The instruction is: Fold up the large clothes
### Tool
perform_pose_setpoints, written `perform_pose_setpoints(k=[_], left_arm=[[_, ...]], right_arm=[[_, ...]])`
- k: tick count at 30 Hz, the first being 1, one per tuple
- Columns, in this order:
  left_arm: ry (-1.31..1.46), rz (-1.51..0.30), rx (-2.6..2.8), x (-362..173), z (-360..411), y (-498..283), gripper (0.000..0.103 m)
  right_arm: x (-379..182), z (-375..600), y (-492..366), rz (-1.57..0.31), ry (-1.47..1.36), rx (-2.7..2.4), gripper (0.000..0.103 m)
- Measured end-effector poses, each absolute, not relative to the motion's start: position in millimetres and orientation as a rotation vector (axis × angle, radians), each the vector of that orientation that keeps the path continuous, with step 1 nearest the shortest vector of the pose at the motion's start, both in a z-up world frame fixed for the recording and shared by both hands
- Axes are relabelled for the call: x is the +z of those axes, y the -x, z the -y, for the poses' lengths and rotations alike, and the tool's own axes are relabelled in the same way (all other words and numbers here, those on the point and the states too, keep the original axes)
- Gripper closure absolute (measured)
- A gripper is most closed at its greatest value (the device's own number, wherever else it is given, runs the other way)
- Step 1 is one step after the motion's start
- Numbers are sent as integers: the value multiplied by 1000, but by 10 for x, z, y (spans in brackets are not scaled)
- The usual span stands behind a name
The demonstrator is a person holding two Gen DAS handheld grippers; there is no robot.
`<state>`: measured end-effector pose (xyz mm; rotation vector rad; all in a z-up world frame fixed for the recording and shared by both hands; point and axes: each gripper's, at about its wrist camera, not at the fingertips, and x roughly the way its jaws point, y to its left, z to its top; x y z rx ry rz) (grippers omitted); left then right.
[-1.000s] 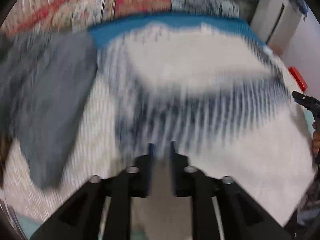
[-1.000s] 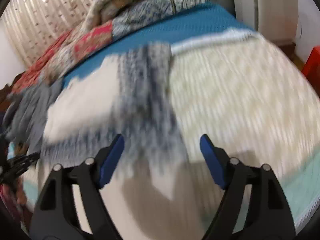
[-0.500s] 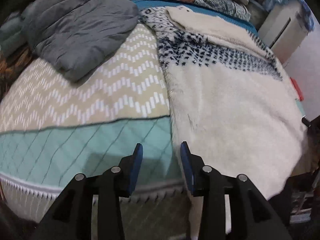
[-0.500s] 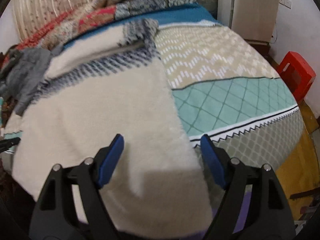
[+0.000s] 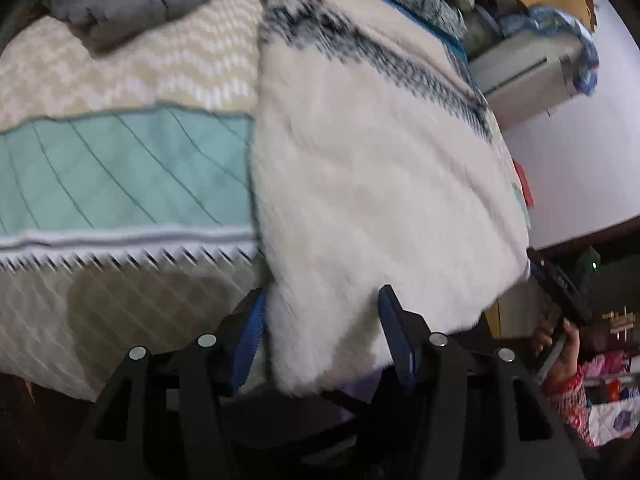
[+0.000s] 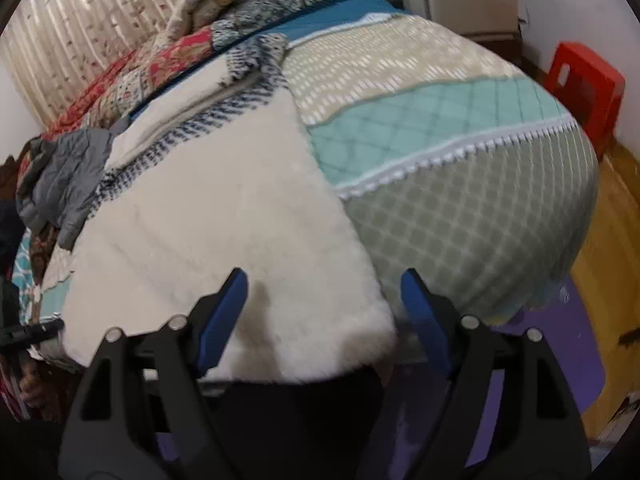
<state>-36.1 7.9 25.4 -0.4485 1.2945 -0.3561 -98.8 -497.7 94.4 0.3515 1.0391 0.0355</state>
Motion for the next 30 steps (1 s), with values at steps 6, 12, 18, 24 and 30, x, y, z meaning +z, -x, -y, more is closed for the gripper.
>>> perform_pose_setpoints(k=[6,12,18,24,30], left_arm=[[449,-1291,-377,241,51,523,103],[526,-1222,-405,542,-136,744,80],[672,-1144,-398,897,-478,1007,78],[807,-1100,-340,978,-887,1198,77],[911,-1061,-327,990,-1102,961,73]], right_arm=[[764,5072,1078,-1084,-501,105,61],[924,5113,1220,-1077,-557,213,95],[1455,5002,1383,-1025,-564,350,96],[1581,4820,1395,-1080,-499,433,96],[1522,4935,1035,-997,-674,452,96]])
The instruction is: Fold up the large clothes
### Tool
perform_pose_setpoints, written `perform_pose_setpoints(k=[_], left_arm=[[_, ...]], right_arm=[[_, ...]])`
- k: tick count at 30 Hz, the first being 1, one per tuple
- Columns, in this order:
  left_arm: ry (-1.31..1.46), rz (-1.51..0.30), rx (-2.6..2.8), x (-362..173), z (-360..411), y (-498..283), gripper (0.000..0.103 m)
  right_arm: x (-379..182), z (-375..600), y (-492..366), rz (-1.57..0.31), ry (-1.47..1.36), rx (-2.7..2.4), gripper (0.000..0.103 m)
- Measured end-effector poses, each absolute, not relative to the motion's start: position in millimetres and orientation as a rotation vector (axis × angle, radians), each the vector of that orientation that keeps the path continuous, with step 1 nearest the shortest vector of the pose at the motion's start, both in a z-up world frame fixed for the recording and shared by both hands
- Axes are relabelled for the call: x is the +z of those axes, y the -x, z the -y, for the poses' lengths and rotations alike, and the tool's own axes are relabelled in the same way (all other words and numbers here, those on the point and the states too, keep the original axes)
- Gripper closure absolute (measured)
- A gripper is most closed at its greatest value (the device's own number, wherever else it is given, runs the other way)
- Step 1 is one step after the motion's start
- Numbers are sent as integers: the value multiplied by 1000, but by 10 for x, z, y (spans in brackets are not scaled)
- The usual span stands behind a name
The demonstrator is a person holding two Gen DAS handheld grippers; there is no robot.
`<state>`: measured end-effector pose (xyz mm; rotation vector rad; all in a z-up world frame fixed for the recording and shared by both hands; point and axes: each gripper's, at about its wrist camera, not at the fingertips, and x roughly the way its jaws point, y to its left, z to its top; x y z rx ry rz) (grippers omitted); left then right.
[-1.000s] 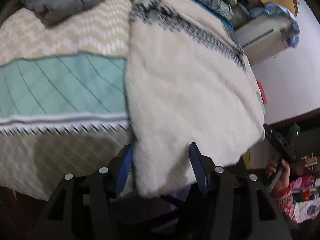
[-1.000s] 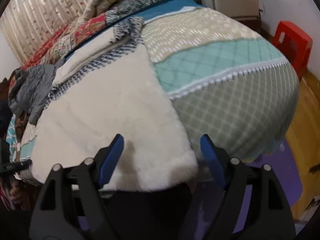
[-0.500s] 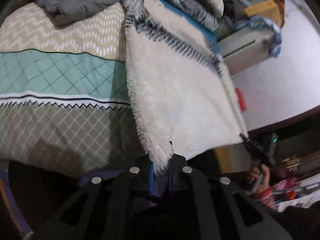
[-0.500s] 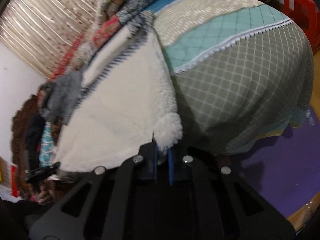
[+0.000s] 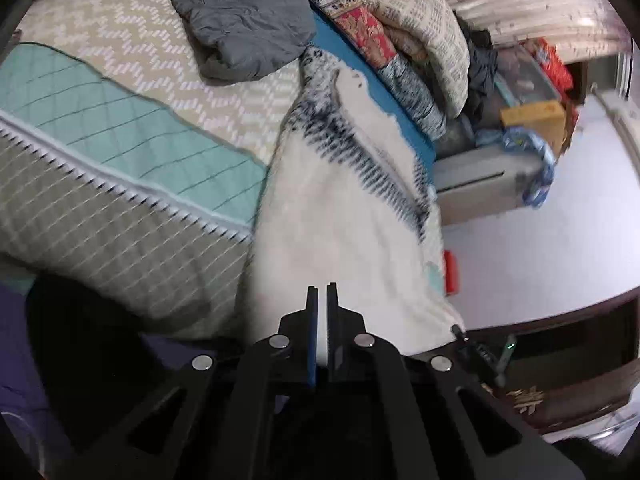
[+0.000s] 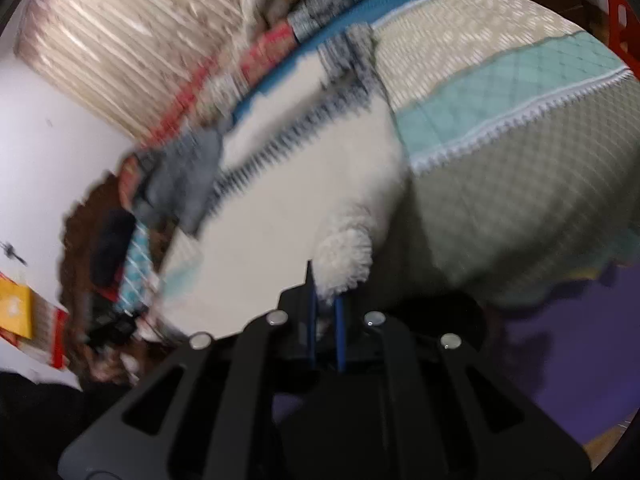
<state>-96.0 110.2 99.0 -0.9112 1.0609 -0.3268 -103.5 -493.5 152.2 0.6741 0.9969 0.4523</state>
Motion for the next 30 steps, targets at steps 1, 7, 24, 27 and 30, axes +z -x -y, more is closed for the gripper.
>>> perform_pose_setpoints(k=[1,7,24,27,30], left_arm=[[910,-1050,-332,1030,-1090,873,73],[666,-1085,-220,1196,-872,595,73],[294,-1209,-21,422,-385,522,87],[308,-1215,-2,313,-361,525,96],[274,-1218,-10,312,-308,500,101]], right_arm=[[1548,4930,969,-984,-686,461,96],[1836,4892,658,-915,-661,517,96],[1279,4799,687,-1047,-687,392,96],[1263,4777,700,-1055,-681,379,95],[1236,4764,696,-1066,-678,367,95]])
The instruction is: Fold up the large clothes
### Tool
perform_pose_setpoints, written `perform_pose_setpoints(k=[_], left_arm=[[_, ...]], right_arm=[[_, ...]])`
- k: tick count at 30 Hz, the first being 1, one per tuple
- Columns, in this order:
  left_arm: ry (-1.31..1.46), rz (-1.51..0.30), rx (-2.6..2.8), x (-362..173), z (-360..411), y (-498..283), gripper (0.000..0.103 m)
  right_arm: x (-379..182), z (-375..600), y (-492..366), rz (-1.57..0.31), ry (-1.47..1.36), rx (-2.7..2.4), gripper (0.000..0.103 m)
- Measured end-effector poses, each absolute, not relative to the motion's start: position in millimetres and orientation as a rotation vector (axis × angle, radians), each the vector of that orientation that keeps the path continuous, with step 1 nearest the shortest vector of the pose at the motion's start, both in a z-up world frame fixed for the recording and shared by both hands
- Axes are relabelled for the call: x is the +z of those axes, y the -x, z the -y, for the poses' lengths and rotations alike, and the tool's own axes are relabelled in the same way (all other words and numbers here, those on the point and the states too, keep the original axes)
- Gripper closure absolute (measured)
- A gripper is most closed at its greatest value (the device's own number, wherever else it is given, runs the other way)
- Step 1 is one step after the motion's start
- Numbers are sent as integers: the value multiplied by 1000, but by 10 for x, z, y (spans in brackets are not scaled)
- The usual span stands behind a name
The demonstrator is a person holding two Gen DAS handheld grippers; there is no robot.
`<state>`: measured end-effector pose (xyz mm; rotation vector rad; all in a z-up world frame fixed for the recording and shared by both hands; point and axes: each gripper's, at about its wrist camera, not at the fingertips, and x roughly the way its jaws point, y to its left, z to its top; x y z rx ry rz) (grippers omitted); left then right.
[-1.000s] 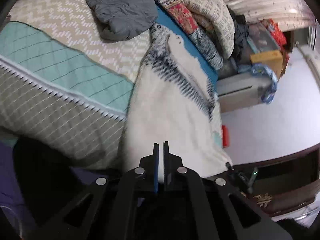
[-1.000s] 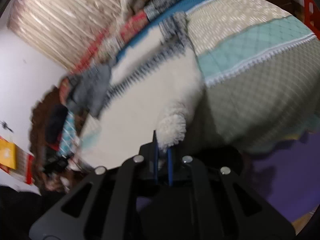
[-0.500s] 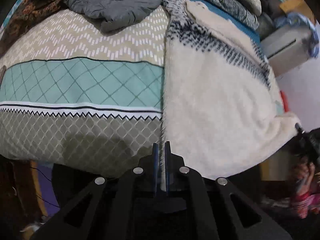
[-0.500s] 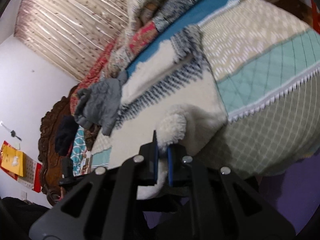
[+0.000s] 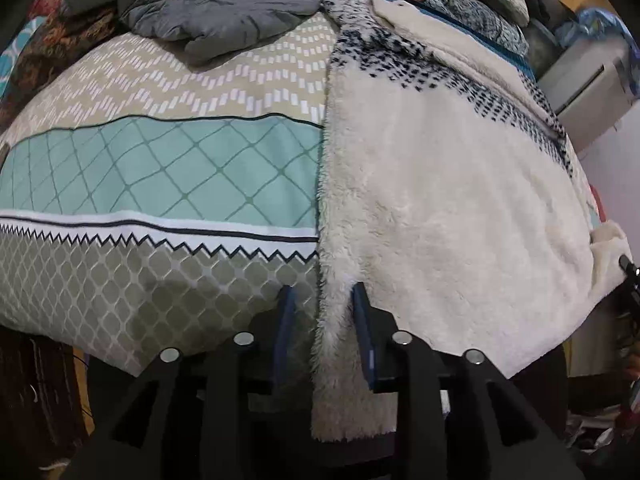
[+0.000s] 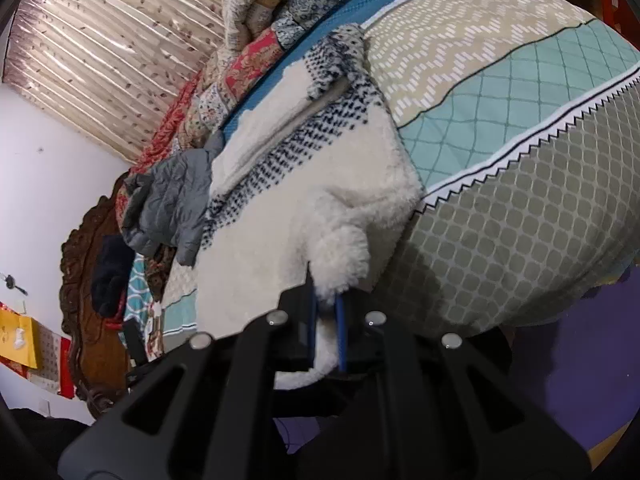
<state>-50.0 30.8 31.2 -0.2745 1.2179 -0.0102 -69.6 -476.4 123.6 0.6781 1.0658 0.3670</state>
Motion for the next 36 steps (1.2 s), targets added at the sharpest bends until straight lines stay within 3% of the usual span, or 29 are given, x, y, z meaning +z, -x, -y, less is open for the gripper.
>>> perform_pose_setpoints(k=[14,27,29,36], left_arm=[[114,-1261,-160,223,104,420,103],[621,-1360,-344,169,-400,717,103],[631,-1393,-348,128,-359,722,84],[826,-1246,-471,543,-416,510,82]], right_arm=[[1186,4705,670,-1092,-655,322,95],[1115,4812,776,-1111,-641,326,95],[1141,4807,810,-1107,-624,344,95],[1351,5035,802,-969,-743,413,95]])
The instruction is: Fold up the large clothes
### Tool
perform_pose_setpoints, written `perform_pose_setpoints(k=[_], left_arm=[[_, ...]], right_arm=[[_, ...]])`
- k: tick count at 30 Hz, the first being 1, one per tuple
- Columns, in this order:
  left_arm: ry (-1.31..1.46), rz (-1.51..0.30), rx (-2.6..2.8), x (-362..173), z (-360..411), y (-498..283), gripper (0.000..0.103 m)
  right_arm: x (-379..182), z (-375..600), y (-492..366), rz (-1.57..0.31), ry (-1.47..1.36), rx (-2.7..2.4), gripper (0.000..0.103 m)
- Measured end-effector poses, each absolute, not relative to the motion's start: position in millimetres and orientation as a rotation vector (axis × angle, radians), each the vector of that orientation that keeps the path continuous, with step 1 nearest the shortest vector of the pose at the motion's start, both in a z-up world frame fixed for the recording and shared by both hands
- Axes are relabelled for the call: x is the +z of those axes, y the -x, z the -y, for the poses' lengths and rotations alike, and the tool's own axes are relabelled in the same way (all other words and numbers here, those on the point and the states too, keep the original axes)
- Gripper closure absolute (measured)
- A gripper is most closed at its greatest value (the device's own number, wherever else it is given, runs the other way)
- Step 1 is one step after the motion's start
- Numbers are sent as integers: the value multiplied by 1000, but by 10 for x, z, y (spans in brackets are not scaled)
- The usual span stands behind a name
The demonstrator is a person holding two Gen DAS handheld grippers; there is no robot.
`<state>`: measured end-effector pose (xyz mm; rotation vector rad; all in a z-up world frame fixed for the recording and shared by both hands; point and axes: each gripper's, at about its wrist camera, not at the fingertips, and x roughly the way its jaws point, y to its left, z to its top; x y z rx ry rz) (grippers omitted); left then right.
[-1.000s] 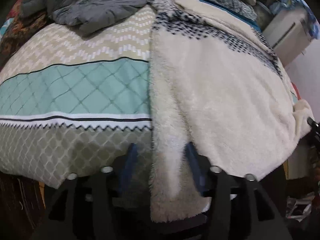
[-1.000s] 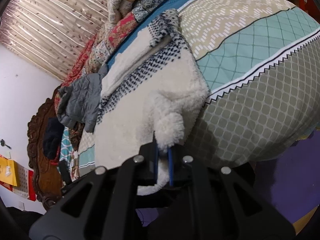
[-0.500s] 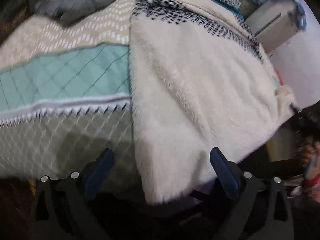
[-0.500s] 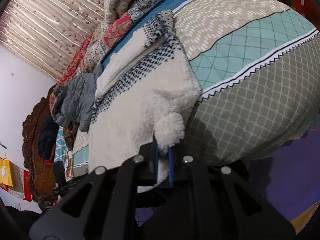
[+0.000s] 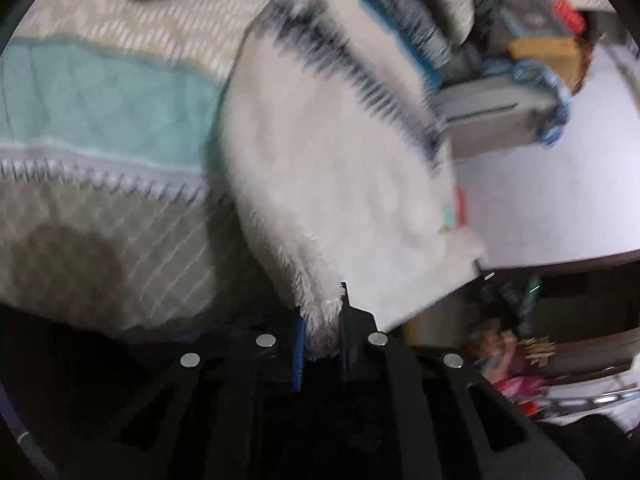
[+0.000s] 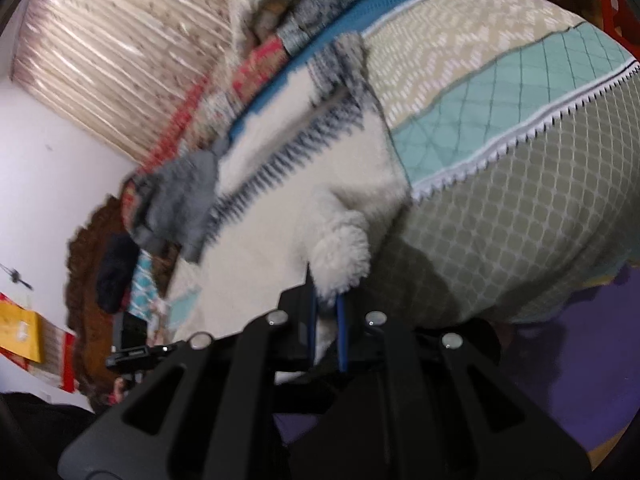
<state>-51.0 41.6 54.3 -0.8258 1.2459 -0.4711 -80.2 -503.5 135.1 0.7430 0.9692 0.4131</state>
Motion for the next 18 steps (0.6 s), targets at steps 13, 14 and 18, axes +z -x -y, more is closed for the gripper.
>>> perform_pose_setpoints(k=[13,14,18], left_arm=[[582,-1168,2,787,-550,-1529,92],[575,-1174,33,765,-545,-1552,92],[599,-1067,-50,995,-663,-1360,93]], right_arm=[[1021,4887,-1121,-957,-691,85,51],[972,4889,-1102,-957,-725,90,51],[989,4877,-764,-892,-683,169,40]])
